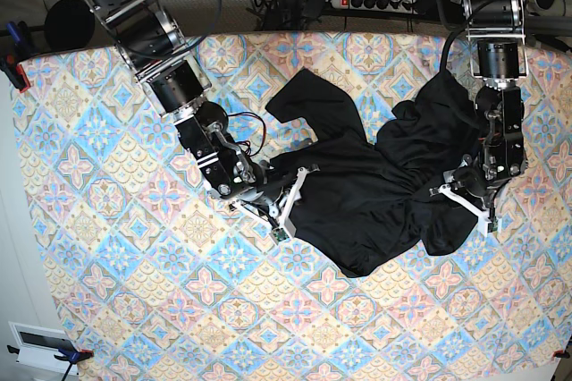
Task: Layout the t-shirt on the table in an organized manner, then fold the t-shirt properly
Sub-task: 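Grasp the shirt with both grippers and stretch it apart, then regrasp the shirt hem with both grippers and spread it flat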
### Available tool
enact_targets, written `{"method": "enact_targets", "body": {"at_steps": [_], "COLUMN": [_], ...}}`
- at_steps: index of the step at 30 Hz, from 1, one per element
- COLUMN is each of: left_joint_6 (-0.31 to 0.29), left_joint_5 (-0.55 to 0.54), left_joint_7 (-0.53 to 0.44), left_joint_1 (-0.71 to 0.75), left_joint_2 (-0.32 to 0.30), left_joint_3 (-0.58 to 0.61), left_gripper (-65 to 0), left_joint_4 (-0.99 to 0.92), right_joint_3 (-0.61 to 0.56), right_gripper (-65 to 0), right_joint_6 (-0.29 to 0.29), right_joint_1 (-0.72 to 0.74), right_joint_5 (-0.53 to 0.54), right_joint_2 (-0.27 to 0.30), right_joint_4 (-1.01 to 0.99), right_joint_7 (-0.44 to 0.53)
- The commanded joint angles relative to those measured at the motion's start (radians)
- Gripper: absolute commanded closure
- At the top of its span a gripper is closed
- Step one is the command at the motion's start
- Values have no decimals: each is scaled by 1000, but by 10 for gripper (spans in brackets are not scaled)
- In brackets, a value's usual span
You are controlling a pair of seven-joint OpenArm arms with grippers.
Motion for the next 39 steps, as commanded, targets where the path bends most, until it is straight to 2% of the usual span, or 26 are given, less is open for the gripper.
{"method": "enact_targets", "body": {"at_steps": [1,4,7,13,18,24,26,30,32,39], "left_joint_6": [-1,-1,-1,-1,-2,-2,-2,-2,-2,-2], "left_joint_5": [-3,-4,-4,-4,-4,-4,-4,2,5,7], "left_joint_7": [-16,-16,-16,-16,-15,-15,-15,-15,-15,-15], "left_joint_1": [-23,-23,-25,3,38,44,41,32,7,-76], "left_joint_2": [-15,-15,-15,3,12,12,12,37,49,45], "left_joint_3": [-6,-8,-11,-9,-6,-6,-6,-6,20,335], "left_gripper": [-241,-241,-240,-239,-238,-238,-238,-238,-238,-240], "left_joint_4": [19,21,24,117,217,229,229,229,223,45], "right_joint_3": [8,11,12,132,213,457,546,701,746,776], "right_gripper": [-15,-2,0,0,0,0,0,0,0,0], "right_joint_6": [5,5,5,5,5,5,5,5,5,5], "right_joint_1": [23,-20,-75,-165,-276,-468,-537,-655,-693,-727], "right_joint_5": [6,9,8,14,49,176,222,310,321,321], "right_joint_2": [-6,-1,5,120,249,396,425,448,448,445], "right_joint_4": [20,51,190,464,626,815,850,876,876,873], "right_joint_7": [18,15,15,-36,-38,-33,-33,-36,-38,-38]}}
